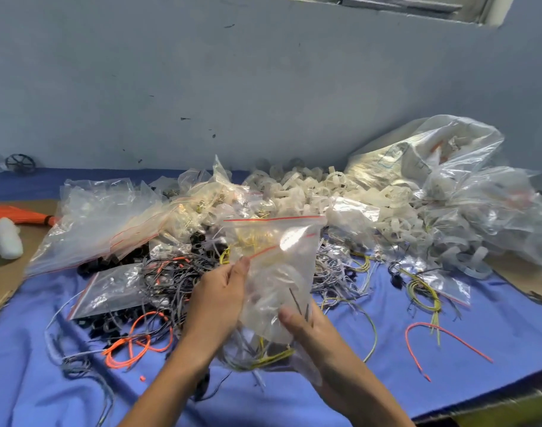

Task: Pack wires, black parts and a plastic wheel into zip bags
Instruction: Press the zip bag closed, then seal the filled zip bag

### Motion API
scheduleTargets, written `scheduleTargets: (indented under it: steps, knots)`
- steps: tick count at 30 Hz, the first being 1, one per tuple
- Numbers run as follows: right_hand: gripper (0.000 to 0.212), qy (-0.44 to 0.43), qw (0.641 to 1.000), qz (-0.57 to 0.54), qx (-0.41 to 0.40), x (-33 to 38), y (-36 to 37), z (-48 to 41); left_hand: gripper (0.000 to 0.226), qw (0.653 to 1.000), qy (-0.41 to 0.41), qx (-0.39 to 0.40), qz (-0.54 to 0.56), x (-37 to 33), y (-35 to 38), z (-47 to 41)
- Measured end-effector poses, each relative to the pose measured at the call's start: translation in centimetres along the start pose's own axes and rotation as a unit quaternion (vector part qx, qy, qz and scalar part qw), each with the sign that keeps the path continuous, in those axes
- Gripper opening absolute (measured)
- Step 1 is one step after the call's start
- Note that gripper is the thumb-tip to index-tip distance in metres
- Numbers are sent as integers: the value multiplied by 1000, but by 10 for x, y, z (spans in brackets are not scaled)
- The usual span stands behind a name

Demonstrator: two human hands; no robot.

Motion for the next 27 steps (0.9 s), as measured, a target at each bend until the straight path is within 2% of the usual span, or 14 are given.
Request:
scheduleTargets:
  steps: [3, 6, 10, 14, 16, 17, 19, 20, 22, 24, 26, 27]
  knots:
    - [42, 1, 999, 8, -42, 0, -18, 12, 74, 997, -12, 72, -7, -2, 16, 5]
    - [45, -7, 989, -29, -143, -2, -55, 22, 63, 985, -44, 160, 53, 9, 25, 11]
    - [34, -83, 957, -24, -277, 35, -139, 36, 41, 975, -107, 169, 94, 30, 17, 9]
    - [39, -178, 916, 68, -353, 104, -226, 40, 27, 976, -123, 156, 85, 49, -6, 2]
    - [30, -209, 878, 94, -420, 136, -274, 41, 27, 977, -124, 150, 89, 54, -13, 1]
    - [28, -203, 845, 108, -483, 148, -299, 42, 28, 977, -125, 148, 95, 56, -16, 1]
    - [43, -128, 766, 159, -610, 154, -344, 54, 27, 976, -125, 144, 102, 61, -19, 1]
    - [49, -75, 746, 193, -633, 150, -359, 59, 27, 976, -125, 142, 106, 63, -20, 1]
    - [45, 12, 762, 269, -590, 134, -377, 61, 27, 976, -122, 139, 112, 67, -20, -1]
    - [47, 54, 779, 330, -530, 120, -382, 59, 28, 978, -116, 132, 116, 73, -22, -3]
    - [49, 63, 756, 409, -507, 113, -380, 58, 26, 978, -116, 123, 119, 77, -23, -8]
    - [47, 61, 721, 458, -516, 110, -378, 57, 24, 979, -117, 115, 124, 80, -24, -11]
Point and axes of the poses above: each hand's wrist, its own z-axis away from the middle knuckle, its own y-axis out of the palm, x = y × z, the point moved 3 cm from there along -z, towards the middle knuckle, and after that the axes turned 7 degrees about -y, right-handed, at the moved point
